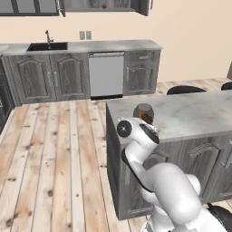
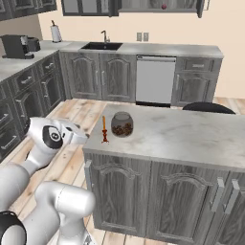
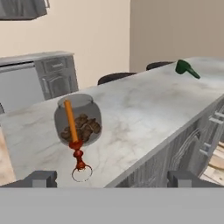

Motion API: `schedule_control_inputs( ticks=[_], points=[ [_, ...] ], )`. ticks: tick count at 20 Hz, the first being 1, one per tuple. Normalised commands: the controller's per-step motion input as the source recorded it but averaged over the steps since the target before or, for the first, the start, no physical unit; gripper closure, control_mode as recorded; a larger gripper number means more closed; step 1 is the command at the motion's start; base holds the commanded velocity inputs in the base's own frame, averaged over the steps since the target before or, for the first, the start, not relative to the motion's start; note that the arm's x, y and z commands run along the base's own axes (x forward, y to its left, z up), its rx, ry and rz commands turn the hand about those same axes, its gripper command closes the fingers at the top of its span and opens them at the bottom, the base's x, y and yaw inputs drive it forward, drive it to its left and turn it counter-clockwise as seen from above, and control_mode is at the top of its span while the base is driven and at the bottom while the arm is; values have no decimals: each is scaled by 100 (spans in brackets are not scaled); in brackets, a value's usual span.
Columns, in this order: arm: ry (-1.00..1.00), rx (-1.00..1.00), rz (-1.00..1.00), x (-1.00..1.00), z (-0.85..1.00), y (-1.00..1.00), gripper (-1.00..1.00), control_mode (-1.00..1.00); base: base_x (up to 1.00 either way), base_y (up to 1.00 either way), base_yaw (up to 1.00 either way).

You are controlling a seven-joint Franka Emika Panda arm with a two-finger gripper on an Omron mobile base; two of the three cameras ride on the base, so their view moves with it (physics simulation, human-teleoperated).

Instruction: Pick the jar and candle from the dining table and place them in the open cabinet. Close the cabinet after placing the objects.

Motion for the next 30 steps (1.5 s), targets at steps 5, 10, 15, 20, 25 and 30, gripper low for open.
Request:
schedule_control_inputs(
  ticks=[5,10,15,20,25,30],
  points=[
    [7,-4,-7,13,-14,0,-100,-100,0,0,0],
    [20,-11,-8,10,0,0,-100,-100,0,0,0],
    [22,-12,-8,9,0,-1,-100,-100,0,0,0],
    [20,-9,-8,10,0,0,-100,-100,0,0,0],
    [22,-8,-5,4,0,0,-100,-100,0,0,0],
    [29,-10,-2,0,1,0,-100,-100,0,0,0]
  ],
)
